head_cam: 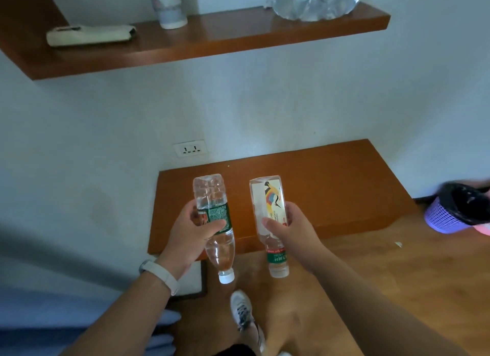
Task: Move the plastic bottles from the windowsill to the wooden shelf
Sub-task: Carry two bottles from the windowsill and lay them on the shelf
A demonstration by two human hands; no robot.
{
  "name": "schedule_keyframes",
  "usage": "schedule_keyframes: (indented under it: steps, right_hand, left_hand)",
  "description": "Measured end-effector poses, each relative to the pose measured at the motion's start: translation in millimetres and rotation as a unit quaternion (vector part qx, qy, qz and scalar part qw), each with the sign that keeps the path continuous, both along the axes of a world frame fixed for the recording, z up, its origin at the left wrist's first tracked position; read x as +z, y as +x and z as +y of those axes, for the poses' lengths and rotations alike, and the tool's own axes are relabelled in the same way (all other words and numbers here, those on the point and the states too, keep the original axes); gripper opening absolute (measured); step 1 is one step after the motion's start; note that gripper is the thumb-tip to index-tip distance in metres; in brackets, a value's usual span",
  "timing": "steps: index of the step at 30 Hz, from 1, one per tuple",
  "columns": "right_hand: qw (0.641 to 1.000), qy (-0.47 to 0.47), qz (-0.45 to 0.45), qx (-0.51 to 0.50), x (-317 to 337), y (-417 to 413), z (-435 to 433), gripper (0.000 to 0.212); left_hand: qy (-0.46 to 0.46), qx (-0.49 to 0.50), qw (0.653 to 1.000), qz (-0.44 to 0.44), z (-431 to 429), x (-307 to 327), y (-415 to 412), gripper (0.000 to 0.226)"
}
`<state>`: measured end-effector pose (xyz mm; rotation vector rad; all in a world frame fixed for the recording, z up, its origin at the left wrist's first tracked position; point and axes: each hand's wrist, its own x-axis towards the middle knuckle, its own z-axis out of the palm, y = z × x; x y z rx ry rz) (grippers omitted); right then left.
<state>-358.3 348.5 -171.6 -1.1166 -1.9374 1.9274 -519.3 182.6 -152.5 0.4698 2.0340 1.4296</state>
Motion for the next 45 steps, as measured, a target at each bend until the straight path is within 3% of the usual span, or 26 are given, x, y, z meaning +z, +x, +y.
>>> schedule_keyframes:
  steps: [20,32,38,45]
  right_hand:
    - [0.990,0.019,-0.113,0.080,-43,-184,54,0.050]
    - [0.969,0.052,-0.189,0.149,-85,-227,62,0.056]
    - [0.954,0.057,-0.232,0.182,-117,-244,71,0.050]
    - [0.953,0.098,-0.230,0.172,-148,-256,81,0.067]
  left_hand:
    - [-0.037,0.027,0.996,-0.070,42,-76,-170,0.047]
    - [-0.096,0.075,0.985,-0.122,42,-116,-199,0.048]
    - [-0.119,0.109,0.978,-0.135,52,-132,-205,0.048]
    - [-0.117,0.124,0.973,-0.156,66,-147,-211,0.045]
